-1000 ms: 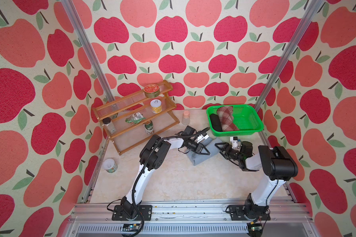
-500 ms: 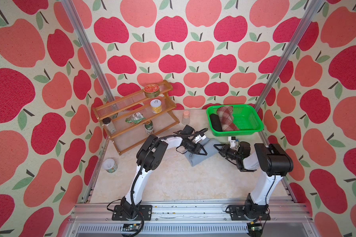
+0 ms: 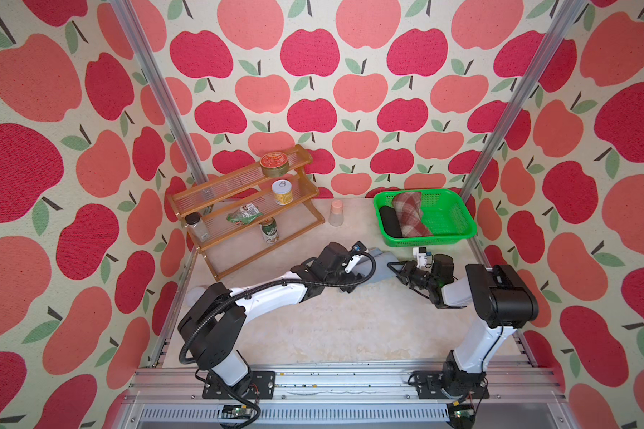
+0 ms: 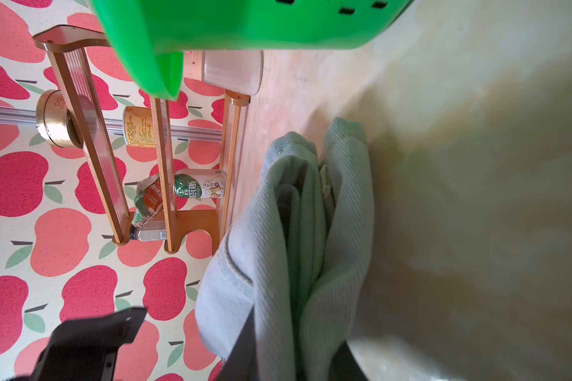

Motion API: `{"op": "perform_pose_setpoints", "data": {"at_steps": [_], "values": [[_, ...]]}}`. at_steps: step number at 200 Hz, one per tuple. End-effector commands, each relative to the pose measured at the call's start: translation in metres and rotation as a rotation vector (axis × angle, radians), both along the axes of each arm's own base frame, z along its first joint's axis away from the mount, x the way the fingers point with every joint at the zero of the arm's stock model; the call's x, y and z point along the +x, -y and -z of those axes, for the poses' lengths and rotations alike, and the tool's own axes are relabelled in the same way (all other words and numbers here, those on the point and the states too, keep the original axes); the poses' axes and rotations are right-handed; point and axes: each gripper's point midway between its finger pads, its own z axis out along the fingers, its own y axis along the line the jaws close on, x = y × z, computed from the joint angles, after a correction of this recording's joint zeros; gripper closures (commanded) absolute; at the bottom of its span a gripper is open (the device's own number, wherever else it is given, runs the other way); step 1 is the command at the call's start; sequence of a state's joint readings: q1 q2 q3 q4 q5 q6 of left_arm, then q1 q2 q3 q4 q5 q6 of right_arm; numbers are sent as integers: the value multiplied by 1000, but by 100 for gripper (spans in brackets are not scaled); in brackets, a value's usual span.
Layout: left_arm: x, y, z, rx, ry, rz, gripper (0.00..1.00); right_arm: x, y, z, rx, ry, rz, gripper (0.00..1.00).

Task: Roll up the skirts
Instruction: Roll the skirt at the center of the board.

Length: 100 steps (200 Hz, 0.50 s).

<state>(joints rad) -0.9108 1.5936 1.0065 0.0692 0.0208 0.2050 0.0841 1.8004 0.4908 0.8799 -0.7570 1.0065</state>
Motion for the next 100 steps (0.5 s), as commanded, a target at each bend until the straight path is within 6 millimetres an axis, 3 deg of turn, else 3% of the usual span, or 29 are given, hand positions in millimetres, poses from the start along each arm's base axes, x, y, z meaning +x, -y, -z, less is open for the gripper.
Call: {"op": "perform_pose_setpoints", "data": {"at_steps": [1,14,16,18,21,56,100], "values": [[2,1,5,167,215,27,17,4,7,1,-60,-6,17,83],[-6,11,17,245,259,65,14,3,7,0,-72,-11,8,83],[-7,12,19,258,266,70,12,3,7,-1,-73,-11,8,83],[-8,13,22,270,271,75,3,3,8,0,-75,-12,7,83],[-10,17,25,289,283,86,0,2,7,-1,-77,-14,6,83],[-17,41,63,480,380,164,1,3,6,-5,-76,-17,-4,83],[-2,42,93,619,414,124,1,4,6,-8,-77,-14,-9,82]]}}
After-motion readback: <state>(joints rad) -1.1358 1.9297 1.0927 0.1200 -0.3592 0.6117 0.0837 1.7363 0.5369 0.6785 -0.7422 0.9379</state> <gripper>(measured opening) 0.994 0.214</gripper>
